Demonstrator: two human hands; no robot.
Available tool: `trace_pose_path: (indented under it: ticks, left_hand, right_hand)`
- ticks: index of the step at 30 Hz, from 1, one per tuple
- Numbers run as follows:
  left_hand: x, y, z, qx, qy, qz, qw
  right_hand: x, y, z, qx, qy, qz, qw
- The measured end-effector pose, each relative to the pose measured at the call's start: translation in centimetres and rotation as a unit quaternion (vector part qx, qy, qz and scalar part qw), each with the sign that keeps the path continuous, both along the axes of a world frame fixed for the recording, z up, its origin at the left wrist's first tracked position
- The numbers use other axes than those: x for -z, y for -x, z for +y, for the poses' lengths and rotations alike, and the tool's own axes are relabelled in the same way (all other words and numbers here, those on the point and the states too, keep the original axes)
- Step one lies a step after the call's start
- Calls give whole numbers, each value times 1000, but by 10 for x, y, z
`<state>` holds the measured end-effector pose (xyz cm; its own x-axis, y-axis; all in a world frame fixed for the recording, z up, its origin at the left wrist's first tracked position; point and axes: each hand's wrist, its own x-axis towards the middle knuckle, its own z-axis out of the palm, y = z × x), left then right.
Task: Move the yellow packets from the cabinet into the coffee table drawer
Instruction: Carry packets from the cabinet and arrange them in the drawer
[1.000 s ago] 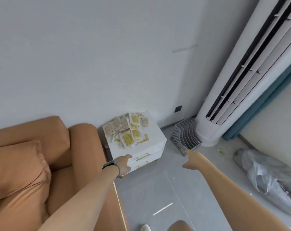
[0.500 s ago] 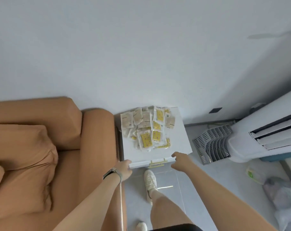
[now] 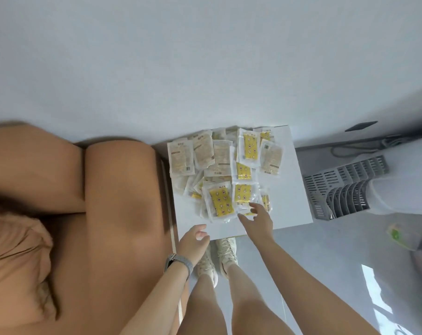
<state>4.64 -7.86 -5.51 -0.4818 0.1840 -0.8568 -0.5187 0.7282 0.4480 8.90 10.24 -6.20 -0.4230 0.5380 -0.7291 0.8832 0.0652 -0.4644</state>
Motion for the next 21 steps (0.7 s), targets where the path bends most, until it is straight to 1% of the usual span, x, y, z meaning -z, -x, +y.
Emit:
trace_pose_path:
  ticks: [3, 7, 9, 12, 15, 18, 21]
  left_hand:
    - [20, 9, 12, -27, -13, -15, 999]
    - [46, 16, 24, -51, -28, -4, 998]
    - [55, 17, 29, -63, -30, -2, 998]
    - [60, 18, 36, -70, -36, 3, 997]
    - [61, 21, 43, -64, -44, 5, 997]
    - [59, 24, 52, -71, -53, 5, 996]
    - [55, 27, 62, -79, -64, 1, 995]
  right_hand:
    - [27, 17, 1, 62, -26, 14, 998]
    - [61, 36, 8, 105, -67, 2, 992]
    - [75, 41, 12, 109, -72, -16, 991]
    - [84, 46, 17, 77, -89, -63, 991]
    - [86, 48, 20, 73, -103, -80, 989]
    - [87, 44, 23, 96, -93, -80, 988]
    - [83, 36, 28, 158, -33, -35, 986]
